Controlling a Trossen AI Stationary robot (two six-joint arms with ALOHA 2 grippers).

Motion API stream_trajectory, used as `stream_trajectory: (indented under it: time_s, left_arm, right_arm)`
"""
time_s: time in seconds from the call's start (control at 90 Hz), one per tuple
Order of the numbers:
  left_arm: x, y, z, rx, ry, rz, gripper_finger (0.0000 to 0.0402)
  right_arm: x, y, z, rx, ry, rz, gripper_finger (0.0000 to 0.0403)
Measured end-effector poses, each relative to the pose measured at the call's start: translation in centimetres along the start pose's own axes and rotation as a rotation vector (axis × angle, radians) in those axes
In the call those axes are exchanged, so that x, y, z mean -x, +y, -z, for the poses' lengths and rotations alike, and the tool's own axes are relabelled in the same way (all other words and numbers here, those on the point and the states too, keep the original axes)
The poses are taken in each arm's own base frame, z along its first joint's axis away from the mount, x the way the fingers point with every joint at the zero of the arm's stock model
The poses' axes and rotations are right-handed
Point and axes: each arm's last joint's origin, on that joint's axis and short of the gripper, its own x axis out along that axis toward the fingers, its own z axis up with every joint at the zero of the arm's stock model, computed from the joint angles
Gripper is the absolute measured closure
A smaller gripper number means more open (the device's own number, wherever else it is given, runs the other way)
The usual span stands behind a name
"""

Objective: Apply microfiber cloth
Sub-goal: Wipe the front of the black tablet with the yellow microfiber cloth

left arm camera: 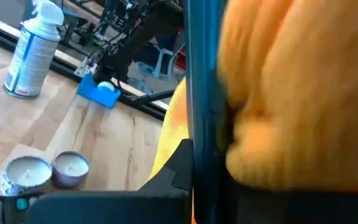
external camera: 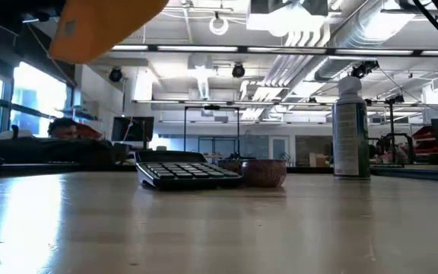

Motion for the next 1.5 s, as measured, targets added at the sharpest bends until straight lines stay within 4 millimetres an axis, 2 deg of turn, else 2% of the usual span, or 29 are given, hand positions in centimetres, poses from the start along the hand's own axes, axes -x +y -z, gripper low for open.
stream_trajectory:
  time_s: [0.267, 0.389, 0.5, 0.567, 0.833, 1.122, 1.333, 1.5]
  left_arm:
    - [0.1, -0.1, 0.5, -0.011, 0.011, 0.017, 0.0396]
    - [0.2, -0.2, 0.5, -0.014, 0.011, 0.026, 0.0396]
    - [0.2, 0.1, 1.5, 0.011, 0.112, 0.048, 0.0396]
    - [0.3, -0.1, 1.1, -0.005, 0.073, 0.059, 0.0396]
    - [0.3, -0.4, 0.5, -0.014, -0.011, 0.055, 0.0396]
    - [0.3, -0.3, 0.5, -0.026, -0.013, 0.03, 0.0396]
    - [0.3, -0.5, 0.3, -0.053, -0.032, 0.048, 0.0396]
    - [0.3, -0.4, 0.3, -0.052, -0.036, 0.034, 0.0396]
  right_arm:
    - [0.6, -3.5, 1.9, 0.006, 0.058, 0.101, 0.0403]
    - [0.9, -4.1, 2.4, -0.02, 0.07, 0.107, 0.0403]
    - [1.2, -5.4, 3.5, -0.073, 0.121, 0.124, 0.0403]
    - [1.3, -5.8, 3.7, -0.095, 0.132, 0.132, 0.0403]
    - [1.4, -3.9, 3.1, -0.123, 0.082, 0.034, 0.0403]
    - [1.6, -2.2, 2.5, -0.228, -0.039, -0.091, 0.0403]
    - [2.5, -1.2, 1.4, -0.287, -0.204, -0.2, 0.0403]
    - [2.6, -0.6, 1.4, -0.303, -0.178, -0.236, 0.0403]
